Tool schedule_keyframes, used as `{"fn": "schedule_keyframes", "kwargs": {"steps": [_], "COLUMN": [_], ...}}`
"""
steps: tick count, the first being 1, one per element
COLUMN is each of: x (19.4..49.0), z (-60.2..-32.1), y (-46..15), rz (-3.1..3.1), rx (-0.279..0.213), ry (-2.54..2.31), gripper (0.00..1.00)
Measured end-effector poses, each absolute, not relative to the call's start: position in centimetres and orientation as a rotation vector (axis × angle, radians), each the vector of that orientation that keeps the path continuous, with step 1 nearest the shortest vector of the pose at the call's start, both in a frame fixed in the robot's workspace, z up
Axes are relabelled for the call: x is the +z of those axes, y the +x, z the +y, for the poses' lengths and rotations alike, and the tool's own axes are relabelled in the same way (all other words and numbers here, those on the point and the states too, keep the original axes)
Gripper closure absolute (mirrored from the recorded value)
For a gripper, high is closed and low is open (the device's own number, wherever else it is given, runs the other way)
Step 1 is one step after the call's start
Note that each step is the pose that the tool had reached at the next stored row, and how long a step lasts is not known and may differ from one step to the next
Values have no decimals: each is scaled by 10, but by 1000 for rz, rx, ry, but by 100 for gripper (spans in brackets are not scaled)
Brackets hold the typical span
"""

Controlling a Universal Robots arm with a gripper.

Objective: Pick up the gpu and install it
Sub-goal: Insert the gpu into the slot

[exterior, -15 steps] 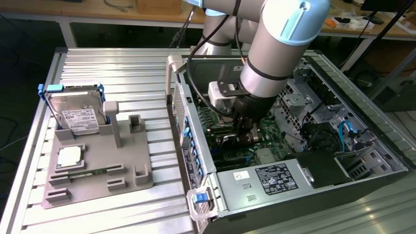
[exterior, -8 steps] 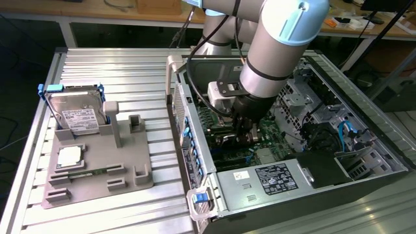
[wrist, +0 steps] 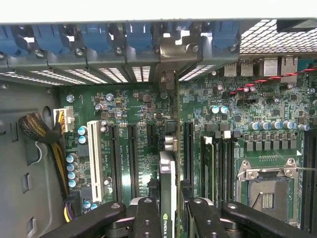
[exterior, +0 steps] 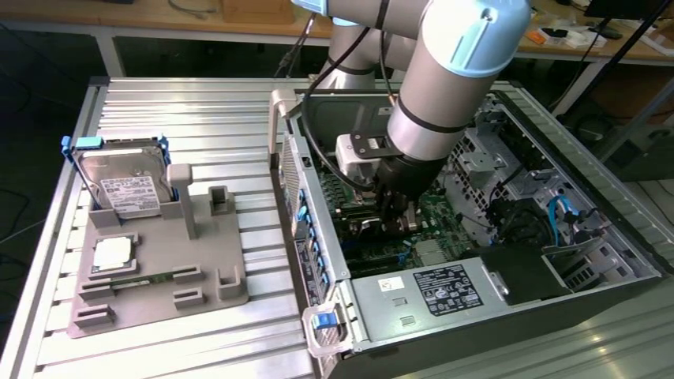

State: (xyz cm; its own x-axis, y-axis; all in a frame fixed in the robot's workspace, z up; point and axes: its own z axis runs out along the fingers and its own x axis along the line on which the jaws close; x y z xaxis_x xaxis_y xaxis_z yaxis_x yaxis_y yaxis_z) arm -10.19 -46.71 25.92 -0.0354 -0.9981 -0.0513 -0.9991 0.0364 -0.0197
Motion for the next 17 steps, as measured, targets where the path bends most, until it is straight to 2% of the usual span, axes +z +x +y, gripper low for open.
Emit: {"fn": "schedule_keyframes", "kwargs": {"steps": [17], "x": [264], "z": [-467], "y": [-102], "rz": [2224], "rx": [33], "ry": [-2146], "gripper": [73]}}
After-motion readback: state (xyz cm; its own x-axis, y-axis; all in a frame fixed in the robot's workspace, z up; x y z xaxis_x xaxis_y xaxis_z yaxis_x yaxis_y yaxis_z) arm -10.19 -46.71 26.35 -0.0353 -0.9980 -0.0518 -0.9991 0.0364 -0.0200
